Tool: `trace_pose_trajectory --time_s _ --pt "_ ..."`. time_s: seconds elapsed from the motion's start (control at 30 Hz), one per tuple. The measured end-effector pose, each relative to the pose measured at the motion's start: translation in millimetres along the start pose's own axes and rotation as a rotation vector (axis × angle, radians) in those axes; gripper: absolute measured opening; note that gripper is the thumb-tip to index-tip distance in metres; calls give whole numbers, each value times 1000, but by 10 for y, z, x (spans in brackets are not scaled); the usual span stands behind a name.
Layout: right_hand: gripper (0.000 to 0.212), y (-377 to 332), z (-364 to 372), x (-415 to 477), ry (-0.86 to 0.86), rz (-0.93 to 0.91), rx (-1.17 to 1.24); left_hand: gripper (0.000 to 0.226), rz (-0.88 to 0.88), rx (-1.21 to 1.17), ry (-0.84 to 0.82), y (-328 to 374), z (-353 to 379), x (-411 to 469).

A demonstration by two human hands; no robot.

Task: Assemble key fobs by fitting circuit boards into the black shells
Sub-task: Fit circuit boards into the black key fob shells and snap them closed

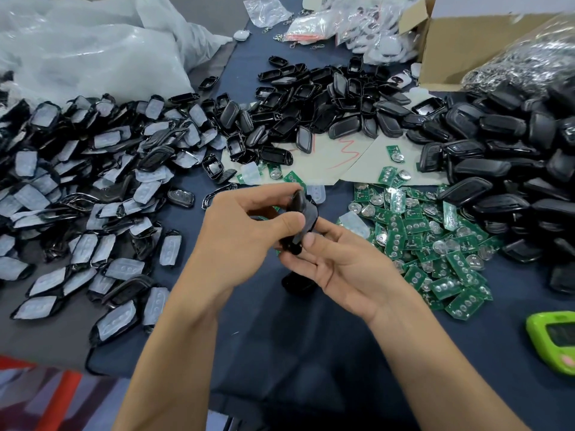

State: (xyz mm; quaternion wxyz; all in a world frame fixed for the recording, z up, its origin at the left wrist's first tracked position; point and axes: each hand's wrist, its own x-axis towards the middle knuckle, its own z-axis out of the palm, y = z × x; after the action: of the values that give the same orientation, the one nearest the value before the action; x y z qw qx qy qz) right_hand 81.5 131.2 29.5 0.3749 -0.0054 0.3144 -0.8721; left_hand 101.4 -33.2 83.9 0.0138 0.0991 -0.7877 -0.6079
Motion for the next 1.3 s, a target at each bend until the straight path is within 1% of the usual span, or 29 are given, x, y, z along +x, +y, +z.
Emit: trace_pose_trajectory --time_s 0.13,0.23,0.27,0.3,0.33,0.4,0.47,0.53,0.57,0.6,0.67,0.7,0.73,0.77,0.8,0.83,0.87,0.93,1.0,1.07,1.23,1.3 --pt "38 -43 -36 -23 -17 13 80 35 -27 -228 5 34 -48 -9" --pt "34 -74 -49 -53 3 19 126 34 -75 -525 20 -41 -140 18" --pt "33 -83 -54 -69 13 17 131 32 -88 -591 32 -94 -181 30" --pt "31 -94 -63 -84 21 15 132 29 -106 -601 59 -167 -222 45" --pt "30 -105 -73 -100 30 14 127 26 -136 -559 95 -253 -253 57" --pt "29 -128 -80 -133 60 20 83 28 -230 -388 140 -458 -258 67" --pt "29 -147 -73 -150 108 31 -1 34 -310 -269 105 -598 -225 48" --pt "27 -164 -58 -148 167 36 -122 37 -332 -221 101 -687 -218 57" --pt "25 -170 -50 -143 198 32 -195 37 -327 -168 130 -689 -227 65" --pt "23 -172 -38 -137 228 23 -273 38 -315 -45 189 -678 -239 74" --pt "19 -168 -7 -125 281 0 -427 33 -256 388 343 -600 -250 66" --pt "17 -165 13 -117 302 -12 -493 30 -195 533 399 -522 -229 38" --pt "16 -161 36 -108 316 -24 -547 27 -126 526 398 -450 -191 12" --pt "16 -154 60 -99 322 -34 -592 23 -74 391 333 -376 -135 -4" --pt "18 -149 81 -92 321 -43 -630 22 -56 193 232 -308 -68 -18" --pt "21 -141 98 -87 316 -51 -661 22 -73 20 129 -262 8 -22" --pt "24 -134 109 -83 307 -59 -681 24 -87 -93 48 -231 76 -23" --pt "25 -128 125 -87 286 -65 -698 25 -92 -154 -27 -208 165 -17" --pt "24 -116 130 -98 279 -60 -702 23 -107 -171 -55 -227 197 -16" --pt "22 -93 122 -105 310 -62 -698 19 -127 -216 -59 -254 206 -26" --pt "16 -15 54 -110 418 -134 -814 20 -132 -224 69 -290 245 -24" --pt "17 4 39 -109 439 -149 -831 19 -137 -207 106 -303 254 -26"
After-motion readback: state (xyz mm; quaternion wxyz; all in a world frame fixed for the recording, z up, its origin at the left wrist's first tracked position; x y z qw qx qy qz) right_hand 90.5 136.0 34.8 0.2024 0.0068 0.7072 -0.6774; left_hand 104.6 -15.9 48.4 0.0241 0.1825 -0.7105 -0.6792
